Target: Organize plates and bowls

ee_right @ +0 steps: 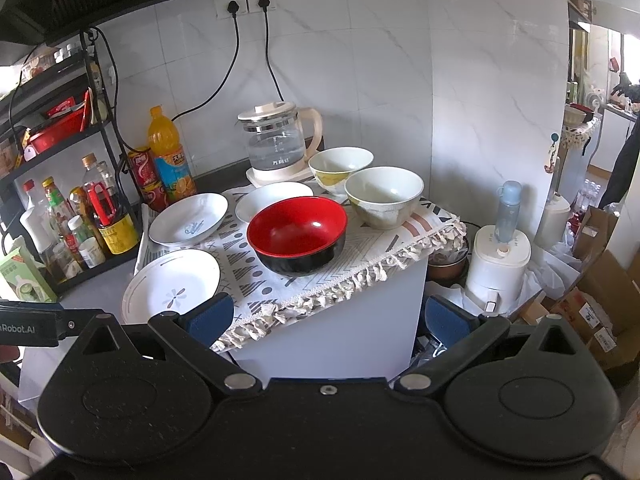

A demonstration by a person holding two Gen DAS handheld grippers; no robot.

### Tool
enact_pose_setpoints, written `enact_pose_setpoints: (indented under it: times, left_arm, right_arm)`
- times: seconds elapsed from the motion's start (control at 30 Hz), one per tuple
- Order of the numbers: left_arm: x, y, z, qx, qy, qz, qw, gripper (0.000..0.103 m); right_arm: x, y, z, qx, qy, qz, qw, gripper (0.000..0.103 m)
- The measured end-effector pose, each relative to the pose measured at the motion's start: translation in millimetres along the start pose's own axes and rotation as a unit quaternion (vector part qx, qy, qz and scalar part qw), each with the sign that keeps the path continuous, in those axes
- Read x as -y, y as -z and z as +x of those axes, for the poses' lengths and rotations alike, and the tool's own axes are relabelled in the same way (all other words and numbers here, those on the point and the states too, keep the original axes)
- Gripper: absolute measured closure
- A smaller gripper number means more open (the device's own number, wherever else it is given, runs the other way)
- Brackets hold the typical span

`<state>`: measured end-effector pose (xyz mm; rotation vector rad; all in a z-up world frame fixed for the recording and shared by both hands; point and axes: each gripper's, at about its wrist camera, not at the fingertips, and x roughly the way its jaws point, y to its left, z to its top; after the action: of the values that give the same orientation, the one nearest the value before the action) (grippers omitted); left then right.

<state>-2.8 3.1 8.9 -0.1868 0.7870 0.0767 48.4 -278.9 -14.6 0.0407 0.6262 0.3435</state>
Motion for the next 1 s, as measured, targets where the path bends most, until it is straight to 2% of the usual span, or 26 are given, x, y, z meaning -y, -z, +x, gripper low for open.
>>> enact_pose_setpoints:
  times: [0.57,1.0]
  left_arm:
    - [-11,-12,9,-0.005,-0.006,-0.007,0.9999,0.018]
    - [-13,-44,46,-0.017,-0.009,0.002,0.9998,0.018]
  right_arm:
    - [-12,-11,13,-0.002,-0.008,-0.014,1.0,0.0]
    - [-10,-32,40,-0.006,-0.014,0.001,1.0,0.0]
